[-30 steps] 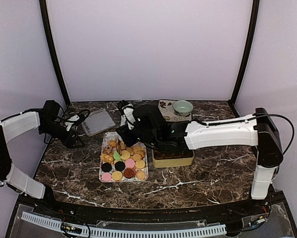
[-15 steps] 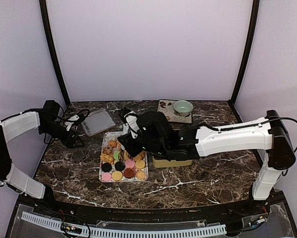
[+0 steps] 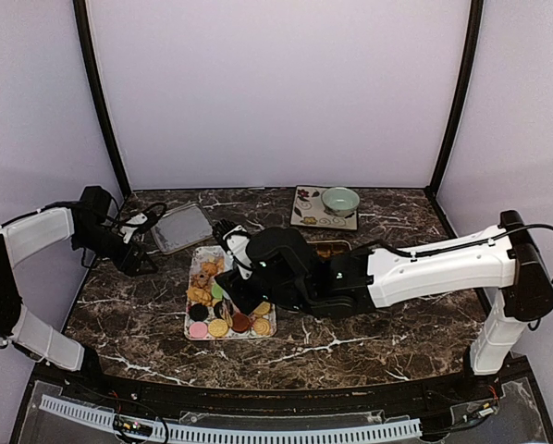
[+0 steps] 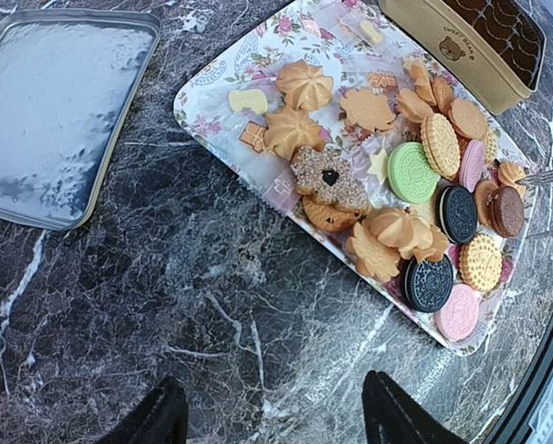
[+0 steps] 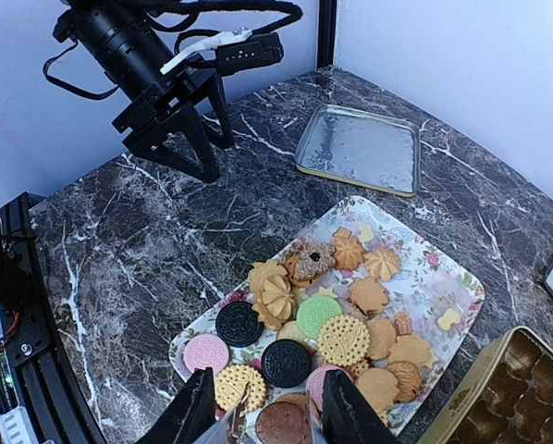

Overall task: Pack the cookies
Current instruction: Pick up the fake cookies from the plate.

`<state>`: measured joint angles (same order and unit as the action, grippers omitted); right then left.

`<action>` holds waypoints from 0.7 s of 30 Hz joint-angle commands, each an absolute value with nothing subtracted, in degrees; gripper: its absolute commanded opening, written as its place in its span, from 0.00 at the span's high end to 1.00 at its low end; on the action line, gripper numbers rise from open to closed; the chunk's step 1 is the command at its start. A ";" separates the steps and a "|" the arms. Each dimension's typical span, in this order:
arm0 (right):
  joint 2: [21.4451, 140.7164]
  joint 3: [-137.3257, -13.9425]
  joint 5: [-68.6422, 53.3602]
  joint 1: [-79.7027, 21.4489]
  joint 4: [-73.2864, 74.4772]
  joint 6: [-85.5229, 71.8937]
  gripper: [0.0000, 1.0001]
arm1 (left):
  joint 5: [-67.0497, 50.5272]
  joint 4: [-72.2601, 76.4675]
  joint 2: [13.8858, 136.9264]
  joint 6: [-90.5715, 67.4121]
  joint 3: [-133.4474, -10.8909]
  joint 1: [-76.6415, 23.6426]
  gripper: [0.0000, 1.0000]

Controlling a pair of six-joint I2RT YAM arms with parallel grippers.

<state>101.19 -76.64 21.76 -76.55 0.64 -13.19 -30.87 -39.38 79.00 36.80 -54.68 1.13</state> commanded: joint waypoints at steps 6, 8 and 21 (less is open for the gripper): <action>105.20 -84.41 20.27 -76.65 -1.51 -11.00 0.61 | -31.01 -40.65 77.01 36.52 -56.17 1.44 0.33; 106.30 -85.29 18.91 -76.72 -1.50 -11.10 0.60 | -30.85 -40.68 76.92 36.69 -56.36 1.50 0.33; 112.00 -87.50 18.88 -77.37 -0.35 -11.18 0.61 | -30.67 -41.21 77.17 37.16 -56.95 1.57 0.33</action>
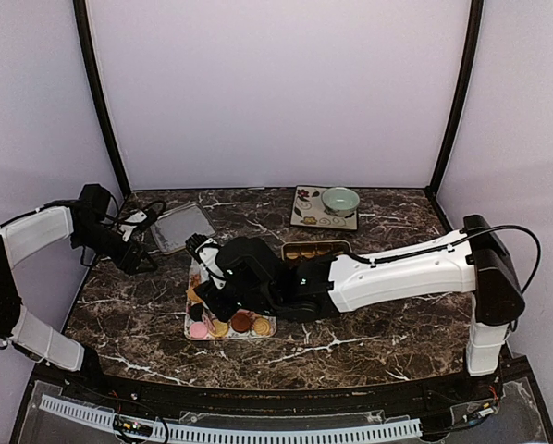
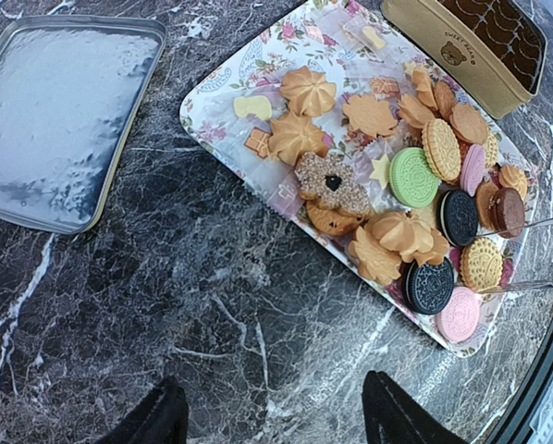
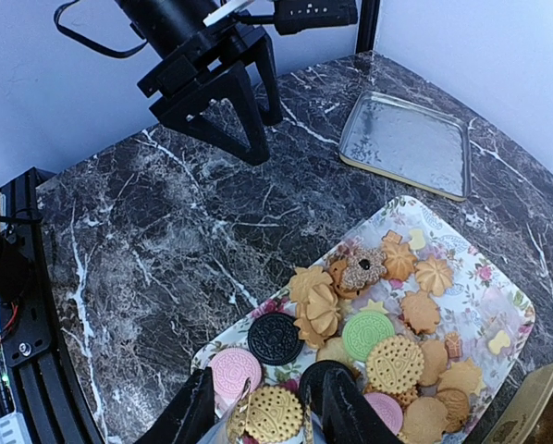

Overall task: Pack the cookies
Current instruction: Pick up the fake cookies from the plate.

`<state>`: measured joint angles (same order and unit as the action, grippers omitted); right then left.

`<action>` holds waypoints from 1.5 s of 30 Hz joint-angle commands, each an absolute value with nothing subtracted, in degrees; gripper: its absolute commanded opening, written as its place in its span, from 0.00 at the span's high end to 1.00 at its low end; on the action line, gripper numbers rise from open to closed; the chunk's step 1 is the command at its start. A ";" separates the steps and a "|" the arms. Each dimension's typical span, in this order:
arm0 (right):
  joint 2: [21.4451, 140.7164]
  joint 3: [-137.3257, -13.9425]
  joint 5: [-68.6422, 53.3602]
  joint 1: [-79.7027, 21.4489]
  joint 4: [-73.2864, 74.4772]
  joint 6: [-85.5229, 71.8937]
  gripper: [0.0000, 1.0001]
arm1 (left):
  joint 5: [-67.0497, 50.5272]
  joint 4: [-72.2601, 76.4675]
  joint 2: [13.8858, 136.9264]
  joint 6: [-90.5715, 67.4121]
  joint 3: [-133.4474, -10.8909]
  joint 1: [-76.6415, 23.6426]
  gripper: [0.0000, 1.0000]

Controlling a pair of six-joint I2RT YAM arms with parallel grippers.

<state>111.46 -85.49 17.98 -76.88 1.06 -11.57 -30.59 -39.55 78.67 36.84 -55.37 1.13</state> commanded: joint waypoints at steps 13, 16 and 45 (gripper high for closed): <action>112.20 -84.81 16.51 -77.43 -0.35 -13.21 0.59 | -30.67 -41.23 77.47 37.13 -57.22 1.55 0.34; 110.72 -83.00 14.33 -77.56 -0.94 -13.48 0.56 | -31.01 -41.23 77.67 37.09 -57.22 1.55 0.33; 110.48 -87.52 18.35 -76.50 2.84 -12.57 0.74 | -31.50 -41.58 78.14 35.78 -57.94 1.53 0.34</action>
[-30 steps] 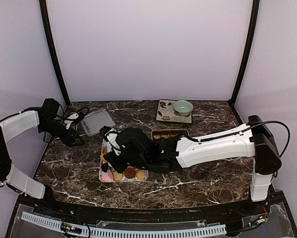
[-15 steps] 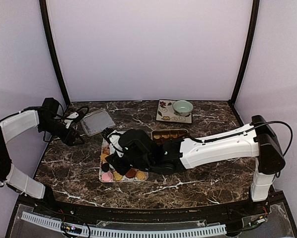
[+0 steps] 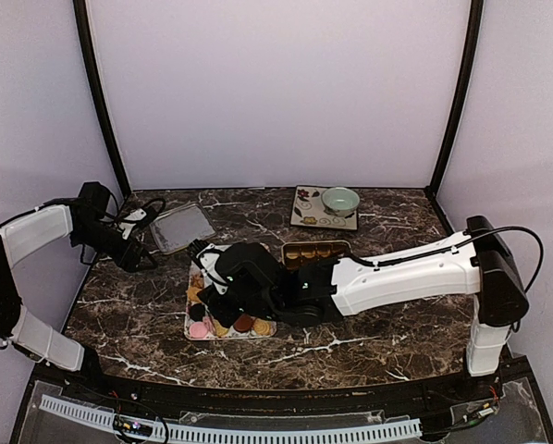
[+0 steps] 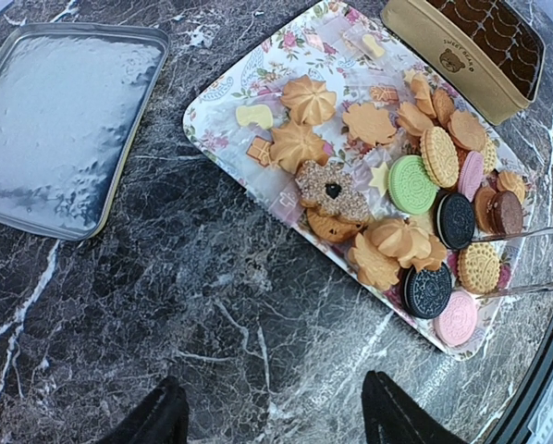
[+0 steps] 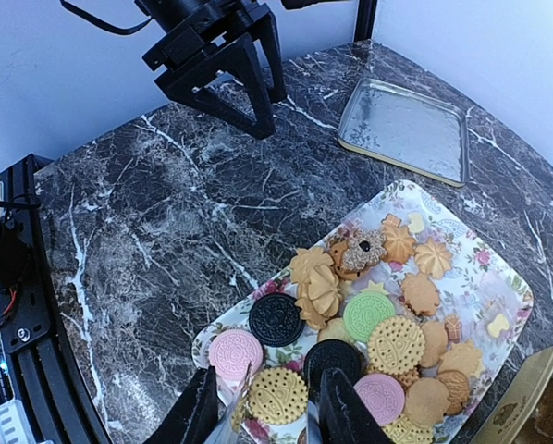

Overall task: Pack the cookies
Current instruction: Pick up the fake cookies from the plate.

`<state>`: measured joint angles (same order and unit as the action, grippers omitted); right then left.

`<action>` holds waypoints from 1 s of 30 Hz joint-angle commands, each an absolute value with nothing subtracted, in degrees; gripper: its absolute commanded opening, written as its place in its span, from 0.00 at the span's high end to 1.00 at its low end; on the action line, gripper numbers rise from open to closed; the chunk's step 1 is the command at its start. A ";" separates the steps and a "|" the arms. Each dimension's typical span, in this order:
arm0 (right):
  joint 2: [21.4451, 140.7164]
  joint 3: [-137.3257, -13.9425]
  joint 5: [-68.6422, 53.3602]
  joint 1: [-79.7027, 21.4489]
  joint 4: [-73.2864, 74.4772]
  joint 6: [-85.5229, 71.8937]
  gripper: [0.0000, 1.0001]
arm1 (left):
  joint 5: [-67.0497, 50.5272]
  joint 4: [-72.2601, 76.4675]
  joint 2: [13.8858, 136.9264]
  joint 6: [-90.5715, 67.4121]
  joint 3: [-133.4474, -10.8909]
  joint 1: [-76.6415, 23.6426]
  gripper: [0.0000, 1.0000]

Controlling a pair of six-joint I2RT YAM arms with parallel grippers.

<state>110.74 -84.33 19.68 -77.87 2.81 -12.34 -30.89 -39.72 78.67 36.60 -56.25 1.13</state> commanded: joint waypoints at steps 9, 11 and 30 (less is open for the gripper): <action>109.21 -93.27 15.07 -71.12 2.48 -10.85 0.76 | -30.82 -41.67 78.14 35.76 -57.52 2.01 0.34; 109.40 -94.51 15.34 -70.56 2.95 -10.06 0.76 | -30.79 -41.66 78.05 35.83 -57.54 1.98 0.34; 95.54 -80.51 18.27 -59.46 1.23 -11.02 0.75 | -31.72 -42.10 78.64 35.56 -58.07 2.05 0.35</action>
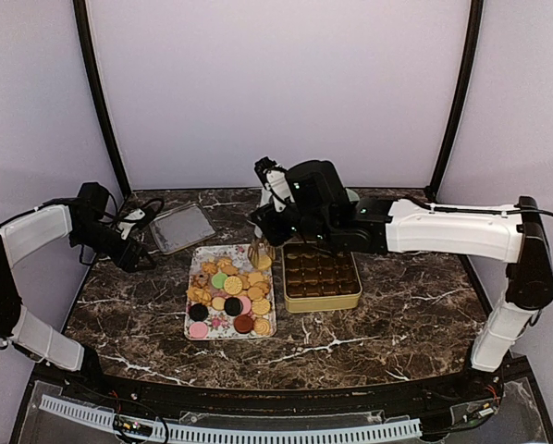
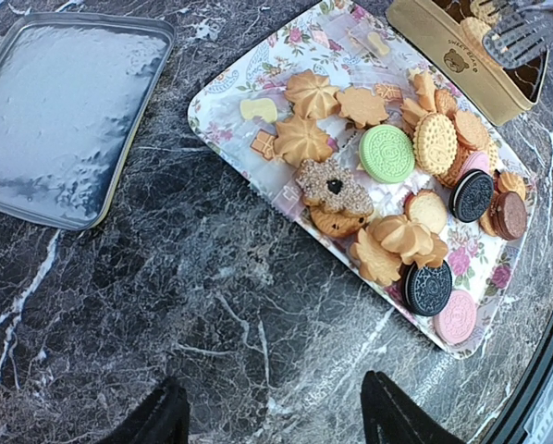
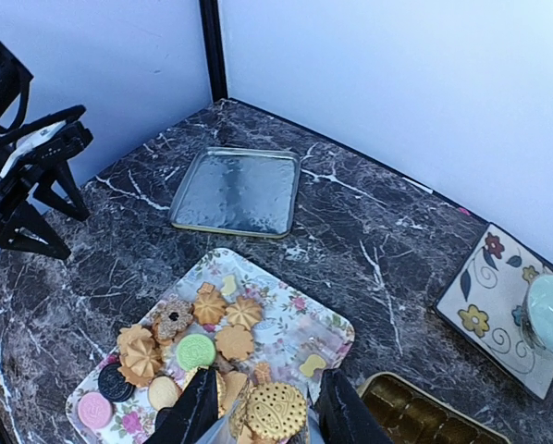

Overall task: Pack the cookies
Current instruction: Pick up the fake cookies from the plate, then place the fake cookies in the empty pocket of the box.

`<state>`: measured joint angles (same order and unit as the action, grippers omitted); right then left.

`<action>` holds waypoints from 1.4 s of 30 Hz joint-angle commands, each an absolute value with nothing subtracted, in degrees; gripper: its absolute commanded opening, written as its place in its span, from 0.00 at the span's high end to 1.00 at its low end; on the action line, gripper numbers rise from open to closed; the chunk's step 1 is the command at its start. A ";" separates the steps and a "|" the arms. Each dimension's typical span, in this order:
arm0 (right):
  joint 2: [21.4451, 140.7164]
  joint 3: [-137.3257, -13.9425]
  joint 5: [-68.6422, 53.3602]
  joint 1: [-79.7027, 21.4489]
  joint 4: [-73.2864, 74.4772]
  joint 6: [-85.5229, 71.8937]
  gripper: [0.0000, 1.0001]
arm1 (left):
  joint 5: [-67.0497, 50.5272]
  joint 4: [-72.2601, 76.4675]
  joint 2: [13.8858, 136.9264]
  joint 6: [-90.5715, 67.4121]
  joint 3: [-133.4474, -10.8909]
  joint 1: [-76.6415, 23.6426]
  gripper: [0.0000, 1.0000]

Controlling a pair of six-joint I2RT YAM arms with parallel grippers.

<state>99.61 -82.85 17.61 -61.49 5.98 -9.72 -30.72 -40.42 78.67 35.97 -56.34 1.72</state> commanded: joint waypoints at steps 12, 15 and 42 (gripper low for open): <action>96.33 -78.48 19.45 -52.53 1.10 -9.13 0.75 | -32.09 -42.45 79.19 35.16 -59.07 2.02 0.35; 96.67 -78.25 19.72 -51.81 0.77 -8.80 0.75 | -32.04 -42.36 79.34 35.16 -58.93 2.06 0.35; 98.90 -77.72 18.12 -50.71 -0.32 -8.54 0.51 | -32.42 -42.89 80.42 35.27 -58.75 1.98 0.34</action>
